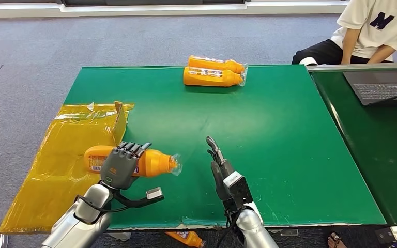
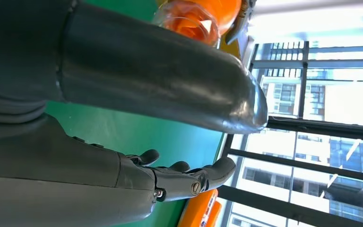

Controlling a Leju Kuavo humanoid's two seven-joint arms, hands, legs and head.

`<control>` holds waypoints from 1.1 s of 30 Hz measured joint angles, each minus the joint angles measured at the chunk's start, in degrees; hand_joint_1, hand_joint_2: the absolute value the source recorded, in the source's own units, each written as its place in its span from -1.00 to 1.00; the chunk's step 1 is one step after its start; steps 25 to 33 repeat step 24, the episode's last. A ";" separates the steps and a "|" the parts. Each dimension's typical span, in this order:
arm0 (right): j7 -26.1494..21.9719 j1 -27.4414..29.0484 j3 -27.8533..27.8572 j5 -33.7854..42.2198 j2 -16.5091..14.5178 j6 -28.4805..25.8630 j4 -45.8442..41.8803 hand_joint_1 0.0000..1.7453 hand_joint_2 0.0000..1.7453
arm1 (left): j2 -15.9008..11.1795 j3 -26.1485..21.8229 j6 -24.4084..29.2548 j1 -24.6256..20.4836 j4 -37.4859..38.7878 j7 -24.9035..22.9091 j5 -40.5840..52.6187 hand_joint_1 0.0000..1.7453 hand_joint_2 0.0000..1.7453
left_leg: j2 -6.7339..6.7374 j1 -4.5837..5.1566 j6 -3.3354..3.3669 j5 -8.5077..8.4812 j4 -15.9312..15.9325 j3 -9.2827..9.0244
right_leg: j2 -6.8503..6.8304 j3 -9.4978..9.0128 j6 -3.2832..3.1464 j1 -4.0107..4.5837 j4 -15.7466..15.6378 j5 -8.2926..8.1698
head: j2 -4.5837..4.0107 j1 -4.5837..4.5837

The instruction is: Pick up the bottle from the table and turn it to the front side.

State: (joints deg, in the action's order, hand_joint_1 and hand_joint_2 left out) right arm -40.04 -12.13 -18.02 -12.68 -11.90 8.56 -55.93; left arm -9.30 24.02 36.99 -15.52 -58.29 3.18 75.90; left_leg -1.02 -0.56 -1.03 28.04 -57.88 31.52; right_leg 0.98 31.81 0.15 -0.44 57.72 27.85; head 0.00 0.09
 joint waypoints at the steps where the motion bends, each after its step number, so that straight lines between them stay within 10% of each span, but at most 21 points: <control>1: 0.00 -0.02 -0.04 0.15 0.05 -0.02 0.00 -1.00 -1.00 | 0.00 -0.52 0.26 0.47 0.07 -0.28 0.76 1.00 1.00 | 0.01 0.00 0.00 0.00 0.00 0.00 | 0.00 0.00 0.00 0.00 0.00 0.00 | 0.00 0.00; 33: 0.01 -0.81 -2.13 2.46 1.40 -0.53 0.15 -1.00 -1.00 | -1.03 -12.11 2.68 5.16 1.68 -0.85 12.16 1.00 1.00 | 0.01 0.00 -0.01 -0.01 0.00 0.03 | 0.00 0.04 0.00 0.00 0.00 -0.01 | -0.01 0.00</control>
